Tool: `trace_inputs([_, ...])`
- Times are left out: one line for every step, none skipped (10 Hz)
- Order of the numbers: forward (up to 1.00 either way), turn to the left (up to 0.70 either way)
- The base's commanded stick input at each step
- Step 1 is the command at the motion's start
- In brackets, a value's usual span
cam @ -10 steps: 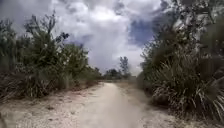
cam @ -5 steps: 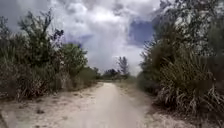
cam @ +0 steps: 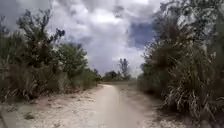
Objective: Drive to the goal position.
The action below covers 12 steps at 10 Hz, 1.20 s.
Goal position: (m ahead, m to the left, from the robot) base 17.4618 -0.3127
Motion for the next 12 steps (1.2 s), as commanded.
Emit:
trace_inputs([0.50, 0.00])
trace_inputs([0.50, 0.00])
trace_inputs([0.50, 0.00])
trace_inputs([0.50, 0.00])
trace_inputs([0.50, 0.00])
trace_inputs([0.50, 0.00])
trace_inputs([0.50, 0.00])
trace_inputs([0.50, 0.00])
trace_inputs([0.50, 0.00])
trace_inputs([0.50, 0.00])
trace_inputs([0.50, 0.00])
trace_inputs([0.50, 0.00])
